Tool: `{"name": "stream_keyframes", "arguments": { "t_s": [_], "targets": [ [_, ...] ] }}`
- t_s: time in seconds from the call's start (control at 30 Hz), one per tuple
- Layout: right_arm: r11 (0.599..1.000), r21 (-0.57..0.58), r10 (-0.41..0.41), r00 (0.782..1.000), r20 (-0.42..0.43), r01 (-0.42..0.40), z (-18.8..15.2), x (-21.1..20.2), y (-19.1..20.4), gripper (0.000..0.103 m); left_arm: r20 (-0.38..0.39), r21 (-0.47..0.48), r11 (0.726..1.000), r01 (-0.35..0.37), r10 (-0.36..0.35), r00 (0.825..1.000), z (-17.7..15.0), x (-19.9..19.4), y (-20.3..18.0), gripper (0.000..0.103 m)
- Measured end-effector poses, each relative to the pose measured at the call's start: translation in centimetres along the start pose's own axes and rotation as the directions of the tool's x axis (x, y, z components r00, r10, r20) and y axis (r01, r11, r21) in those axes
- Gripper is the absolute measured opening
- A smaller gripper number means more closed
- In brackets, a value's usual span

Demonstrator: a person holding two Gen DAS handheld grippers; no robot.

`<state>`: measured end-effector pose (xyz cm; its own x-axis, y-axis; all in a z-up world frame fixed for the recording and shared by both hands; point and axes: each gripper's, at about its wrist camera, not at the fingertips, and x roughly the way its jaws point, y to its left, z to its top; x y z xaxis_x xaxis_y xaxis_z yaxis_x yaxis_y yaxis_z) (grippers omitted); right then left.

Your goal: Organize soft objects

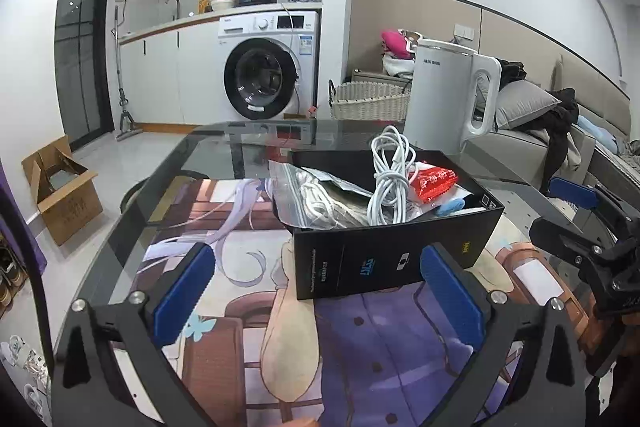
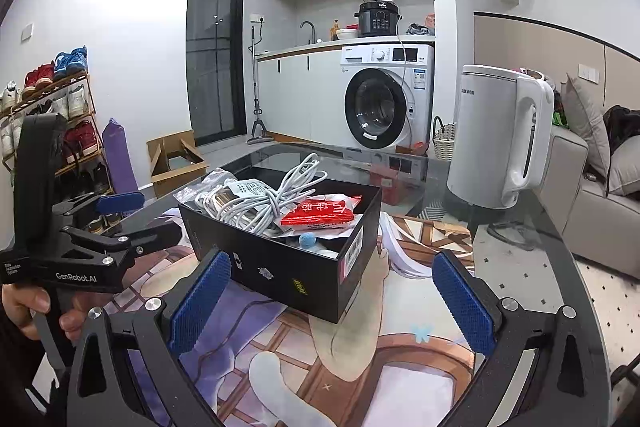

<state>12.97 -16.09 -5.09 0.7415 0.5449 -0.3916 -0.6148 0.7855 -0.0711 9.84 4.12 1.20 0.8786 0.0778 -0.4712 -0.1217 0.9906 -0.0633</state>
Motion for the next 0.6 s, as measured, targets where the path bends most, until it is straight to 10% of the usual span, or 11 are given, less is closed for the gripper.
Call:
{"name": "stream_keyframes", "arguments": {
  "t_s": [0.6],
  "targets": [
    [0.999,-0.044,-0.010,1.000,0.005,0.010,-0.12,-0.08,0.80,0.102,0.014,0.021,1.000,-0.016,0.016,1.000,-0.22,-0.30,-0.53,0.103]
  ]
}}
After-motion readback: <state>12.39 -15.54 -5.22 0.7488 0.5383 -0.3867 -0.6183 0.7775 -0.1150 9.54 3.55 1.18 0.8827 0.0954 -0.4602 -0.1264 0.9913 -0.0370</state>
